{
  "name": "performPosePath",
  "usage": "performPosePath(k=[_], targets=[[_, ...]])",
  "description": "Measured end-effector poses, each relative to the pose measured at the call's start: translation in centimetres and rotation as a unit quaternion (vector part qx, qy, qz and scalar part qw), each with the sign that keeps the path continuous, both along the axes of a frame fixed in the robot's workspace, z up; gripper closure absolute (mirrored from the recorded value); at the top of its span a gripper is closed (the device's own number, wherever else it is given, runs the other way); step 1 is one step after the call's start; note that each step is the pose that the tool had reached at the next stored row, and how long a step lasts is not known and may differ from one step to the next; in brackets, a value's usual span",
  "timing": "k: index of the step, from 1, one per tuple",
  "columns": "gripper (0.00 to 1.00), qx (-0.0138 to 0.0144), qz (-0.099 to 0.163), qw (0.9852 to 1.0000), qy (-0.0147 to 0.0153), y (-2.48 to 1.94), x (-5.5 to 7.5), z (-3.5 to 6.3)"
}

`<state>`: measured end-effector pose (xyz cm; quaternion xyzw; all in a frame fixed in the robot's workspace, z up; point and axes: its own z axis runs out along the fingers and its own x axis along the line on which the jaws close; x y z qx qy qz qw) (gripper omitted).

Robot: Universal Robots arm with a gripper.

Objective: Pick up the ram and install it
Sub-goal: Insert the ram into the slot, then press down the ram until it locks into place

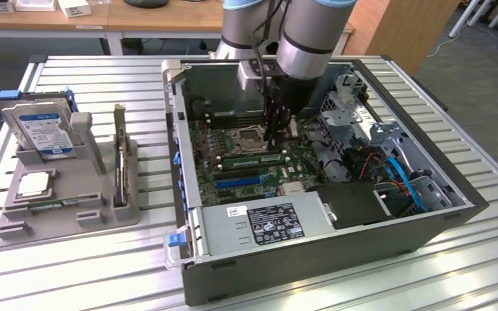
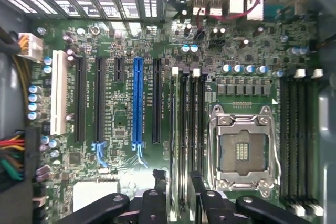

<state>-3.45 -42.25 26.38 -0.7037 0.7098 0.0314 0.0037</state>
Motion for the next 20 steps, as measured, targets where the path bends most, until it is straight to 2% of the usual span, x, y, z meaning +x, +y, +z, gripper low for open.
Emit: performPosePath(k=[5, 11, 20], targets=[[0.69, 0.0000, 0.000, 1.0000, 0.0000, 0.00, 0.0, 1.66], [0.69, 0.0000, 0.000, 1.0000, 0.0000, 0.00, 0.0, 3.07], [0.69, 0.0000, 0.000, 1.0000, 0.0000, 0.00, 0.0, 3.28]])
